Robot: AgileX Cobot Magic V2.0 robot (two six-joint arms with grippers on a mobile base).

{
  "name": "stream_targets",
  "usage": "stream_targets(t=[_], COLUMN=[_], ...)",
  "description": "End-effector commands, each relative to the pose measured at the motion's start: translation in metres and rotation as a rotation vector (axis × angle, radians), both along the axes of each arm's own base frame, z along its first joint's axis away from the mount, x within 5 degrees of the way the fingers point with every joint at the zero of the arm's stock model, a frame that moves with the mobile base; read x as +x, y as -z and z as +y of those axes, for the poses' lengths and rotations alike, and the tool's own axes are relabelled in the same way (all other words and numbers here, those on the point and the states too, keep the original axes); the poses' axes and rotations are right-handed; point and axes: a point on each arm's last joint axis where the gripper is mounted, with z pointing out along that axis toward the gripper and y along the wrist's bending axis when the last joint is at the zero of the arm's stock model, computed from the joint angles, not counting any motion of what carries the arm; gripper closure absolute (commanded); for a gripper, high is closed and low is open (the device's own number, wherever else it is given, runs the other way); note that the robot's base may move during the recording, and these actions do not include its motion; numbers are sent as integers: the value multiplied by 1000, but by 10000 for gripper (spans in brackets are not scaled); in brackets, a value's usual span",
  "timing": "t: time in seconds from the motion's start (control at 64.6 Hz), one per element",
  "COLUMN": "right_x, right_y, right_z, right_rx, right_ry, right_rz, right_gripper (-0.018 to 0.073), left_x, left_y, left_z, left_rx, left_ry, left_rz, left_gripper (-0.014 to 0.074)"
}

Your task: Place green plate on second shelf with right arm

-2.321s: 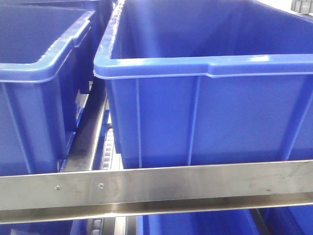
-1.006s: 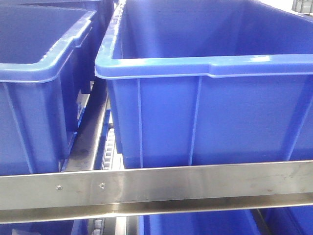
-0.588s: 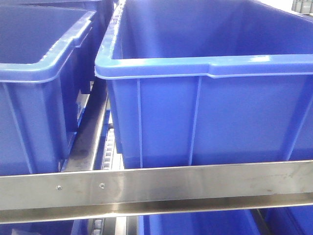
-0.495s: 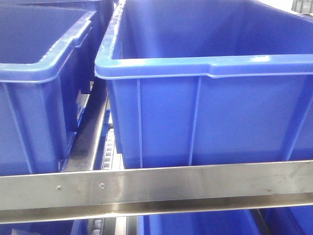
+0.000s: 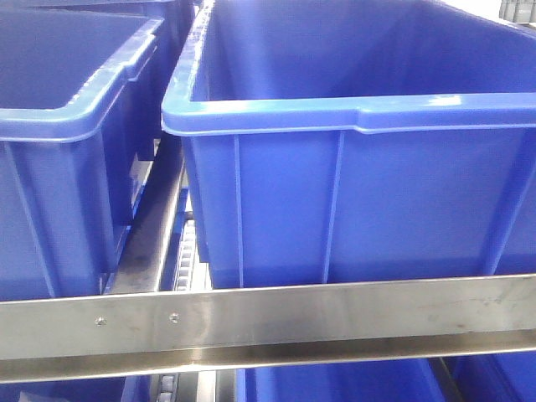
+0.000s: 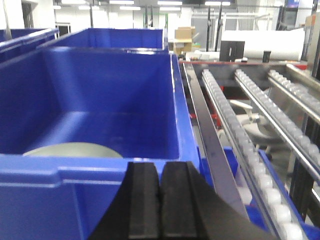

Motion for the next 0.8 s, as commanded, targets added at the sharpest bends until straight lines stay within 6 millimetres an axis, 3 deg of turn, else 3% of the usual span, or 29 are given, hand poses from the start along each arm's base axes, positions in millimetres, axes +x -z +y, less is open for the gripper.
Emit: stream_targets(t=[0.0, 0.789], right_x=[-6, -5], right_y=[-17, -17], right_z=[-1, -1], right_rx=[1, 0], right_ry=[7, 7], right_rz=[-155, -150], right_gripper=[511, 511], left_x=[0, 0], left_y=[4, 4], left_z=[0, 0], left_rx=[-6, -6], left_ry=[0, 0], left_rz=[-66, -66], left_gripper=[466, 466])
